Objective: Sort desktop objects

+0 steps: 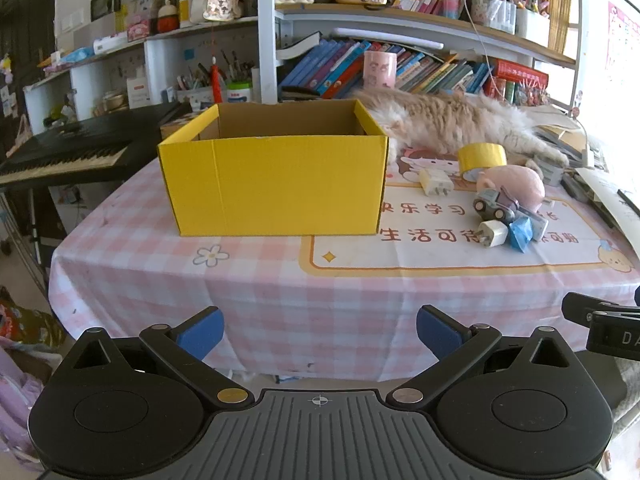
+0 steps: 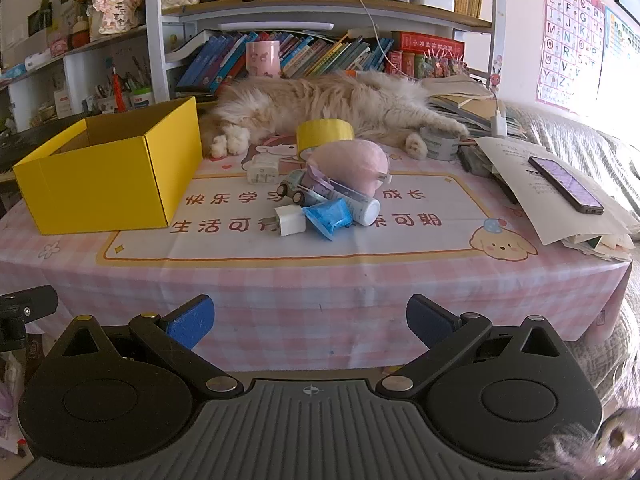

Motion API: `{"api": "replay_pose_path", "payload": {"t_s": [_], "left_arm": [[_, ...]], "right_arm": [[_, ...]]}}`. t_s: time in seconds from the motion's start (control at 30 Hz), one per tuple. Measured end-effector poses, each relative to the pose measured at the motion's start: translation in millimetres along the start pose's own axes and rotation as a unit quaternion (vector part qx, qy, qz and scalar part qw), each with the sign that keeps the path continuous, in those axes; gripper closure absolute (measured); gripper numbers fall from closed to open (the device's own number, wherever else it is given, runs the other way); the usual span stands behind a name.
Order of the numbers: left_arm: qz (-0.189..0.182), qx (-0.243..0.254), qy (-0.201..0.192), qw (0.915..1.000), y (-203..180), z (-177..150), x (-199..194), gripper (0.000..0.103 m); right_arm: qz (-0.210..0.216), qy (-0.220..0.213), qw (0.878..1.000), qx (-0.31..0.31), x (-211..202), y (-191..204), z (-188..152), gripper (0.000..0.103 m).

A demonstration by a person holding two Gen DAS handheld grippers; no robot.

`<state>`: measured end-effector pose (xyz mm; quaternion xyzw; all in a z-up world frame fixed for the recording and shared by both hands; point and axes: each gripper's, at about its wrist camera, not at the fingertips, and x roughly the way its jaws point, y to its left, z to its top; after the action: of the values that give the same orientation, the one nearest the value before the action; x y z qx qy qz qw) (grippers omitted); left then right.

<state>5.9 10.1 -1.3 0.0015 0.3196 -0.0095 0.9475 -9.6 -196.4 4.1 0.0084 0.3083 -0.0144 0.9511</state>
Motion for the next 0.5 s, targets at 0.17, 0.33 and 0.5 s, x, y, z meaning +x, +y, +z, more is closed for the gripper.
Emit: {"api": "replay_pose_path", "payload": {"t_s": [0.17,0.33,0.5], "left_arm": [[-0.001,0.003,0.000,1.0000,0.5,3.4,2.6,0.000],[-0.001,0.005,0.000,1.0000,0.6,5.7,5.1,0.000],[-0.008,0.009,0.000,0.9999,-1.2,6.5,7.9,0.000]], "right_arm": [[-0.001,-0.001,1.000,0.000,2.0,-0.1,1.7,0.000],[-0.005,-0.003,1.000,0.001,4.0,0.3,3.9,0.000],[-0.008,-0.002,1.000,0.002,4.4,-0.3,4.4,0.000]]}}
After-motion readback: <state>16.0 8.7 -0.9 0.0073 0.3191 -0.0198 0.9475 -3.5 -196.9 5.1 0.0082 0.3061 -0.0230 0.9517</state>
